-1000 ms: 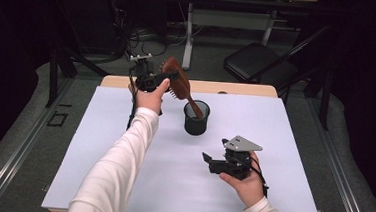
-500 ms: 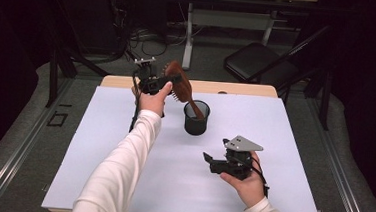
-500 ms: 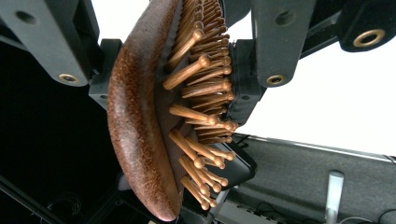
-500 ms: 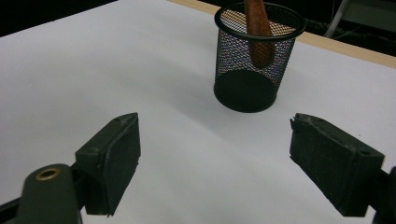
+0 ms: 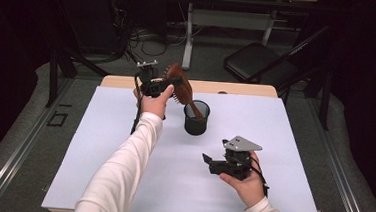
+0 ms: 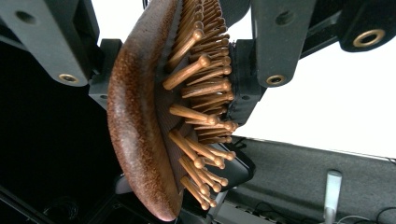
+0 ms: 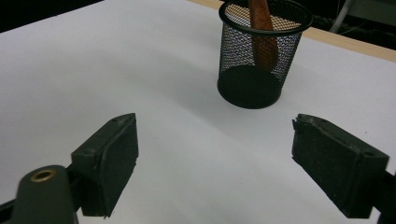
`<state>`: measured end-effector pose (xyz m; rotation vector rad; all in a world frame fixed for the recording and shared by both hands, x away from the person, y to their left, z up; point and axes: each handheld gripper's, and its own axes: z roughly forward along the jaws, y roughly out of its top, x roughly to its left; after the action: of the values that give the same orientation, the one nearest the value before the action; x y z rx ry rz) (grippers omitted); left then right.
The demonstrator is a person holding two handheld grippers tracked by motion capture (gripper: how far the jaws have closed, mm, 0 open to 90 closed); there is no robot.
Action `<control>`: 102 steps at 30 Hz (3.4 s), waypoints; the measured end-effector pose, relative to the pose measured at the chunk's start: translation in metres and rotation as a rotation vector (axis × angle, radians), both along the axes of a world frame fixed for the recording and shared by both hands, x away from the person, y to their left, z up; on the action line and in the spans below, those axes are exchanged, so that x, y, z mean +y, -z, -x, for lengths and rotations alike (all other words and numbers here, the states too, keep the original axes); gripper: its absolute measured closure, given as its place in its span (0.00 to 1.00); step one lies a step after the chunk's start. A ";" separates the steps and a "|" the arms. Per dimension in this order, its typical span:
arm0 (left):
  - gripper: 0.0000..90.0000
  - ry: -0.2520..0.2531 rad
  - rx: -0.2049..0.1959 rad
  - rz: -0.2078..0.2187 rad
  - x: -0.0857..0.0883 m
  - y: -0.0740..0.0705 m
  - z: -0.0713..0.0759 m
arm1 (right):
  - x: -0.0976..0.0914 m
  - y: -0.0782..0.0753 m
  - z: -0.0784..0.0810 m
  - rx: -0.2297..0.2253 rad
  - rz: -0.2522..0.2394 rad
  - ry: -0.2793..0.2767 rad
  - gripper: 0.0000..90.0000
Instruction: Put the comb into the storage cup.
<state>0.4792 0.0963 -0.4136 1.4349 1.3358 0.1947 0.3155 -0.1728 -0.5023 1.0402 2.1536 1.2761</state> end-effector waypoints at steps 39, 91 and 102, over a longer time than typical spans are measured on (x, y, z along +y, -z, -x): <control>0.56 0.017 -0.017 -0.027 -0.008 0.018 0.001 | 0.002 0.003 -0.001 0.049 0.014 -0.014 0.00; 0.55 0.036 -0.047 -0.001 -0.006 0.036 0.003 | 0.004 0.006 -0.001 0.065 0.024 -0.030 0.00; 0.54 0.041 -0.049 0.007 -0.002 0.039 0.002 | 0.004 0.006 -0.001 0.064 0.029 -0.032 0.00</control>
<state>0.4769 0.0944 -0.4522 1.4416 1.2655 0.1966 0.3167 -0.1687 -0.5082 1.0518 2.2381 1.2386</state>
